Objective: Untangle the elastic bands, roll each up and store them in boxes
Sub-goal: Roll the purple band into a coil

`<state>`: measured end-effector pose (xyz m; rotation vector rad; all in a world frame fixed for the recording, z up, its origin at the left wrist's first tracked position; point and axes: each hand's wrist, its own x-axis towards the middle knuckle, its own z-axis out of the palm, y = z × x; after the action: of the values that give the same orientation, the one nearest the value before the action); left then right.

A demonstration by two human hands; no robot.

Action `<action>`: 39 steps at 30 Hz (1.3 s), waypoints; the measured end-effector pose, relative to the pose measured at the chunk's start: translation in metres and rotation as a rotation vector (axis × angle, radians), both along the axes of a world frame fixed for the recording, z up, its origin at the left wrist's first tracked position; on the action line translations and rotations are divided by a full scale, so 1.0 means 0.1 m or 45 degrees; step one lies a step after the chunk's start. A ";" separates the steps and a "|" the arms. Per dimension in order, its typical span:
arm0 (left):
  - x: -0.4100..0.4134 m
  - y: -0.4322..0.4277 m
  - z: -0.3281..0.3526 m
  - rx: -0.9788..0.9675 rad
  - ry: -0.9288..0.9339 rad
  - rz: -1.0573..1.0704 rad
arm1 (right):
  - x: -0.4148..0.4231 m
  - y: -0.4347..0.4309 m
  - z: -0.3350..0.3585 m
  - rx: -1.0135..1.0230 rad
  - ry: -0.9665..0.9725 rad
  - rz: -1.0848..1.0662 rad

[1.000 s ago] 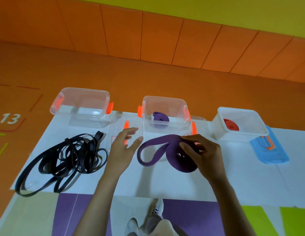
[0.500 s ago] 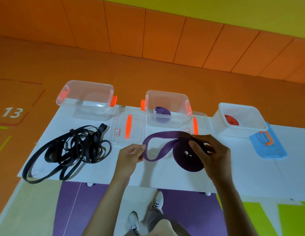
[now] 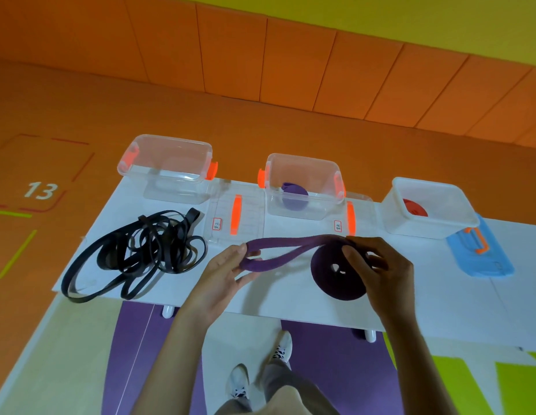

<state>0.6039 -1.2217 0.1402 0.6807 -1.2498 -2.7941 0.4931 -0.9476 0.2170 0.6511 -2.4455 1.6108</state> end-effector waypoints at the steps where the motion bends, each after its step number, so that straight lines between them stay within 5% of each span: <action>1: 0.04 -0.01 0.00 -0.084 -0.035 -0.028 | 0.02 -0.01 0.01 -0.008 -0.006 0.012; 6: 0.13 0.02 0.15 -0.638 -0.258 0.060 | 0.13 -0.07 0.07 0.003 -0.011 0.096; 8: 0.10 0.06 0.33 -0.906 -0.124 0.091 | 0.17 -0.10 0.09 0.051 0.001 0.150; 14: -0.09 0.32 0.92 -1.277 0.399 -0.461 | 0.26 -0.15 0.11 0.132 -0.093 0.289; 23: -0.19 0.27 0.98 -1.162 0.464 -0.526 | 0.26 -0.20 0.20 0.051 -0.187 0.336; 28: -0.23 0.27 0.95 -0.903 0.449 -0.307 | 0.20 -0.20 0.24 -0.205 -0.333 0.320; 34: -0.41 0.31 0.78 -0.768 0.365 -0.045 | -0.03 -0.14 0.15 -0.138 -0.343 0.390; 39: -0.70 0.19 0.74 -0.776 0.340 -0.178 | -0.44 -0.21 0.03 -0.192 -0.319 0.335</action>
<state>0.5340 -1.2031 0.2142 0.1808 -1.9887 -2.2703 0.4493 -0.9684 0.2198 0.8199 -2.4535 2.0692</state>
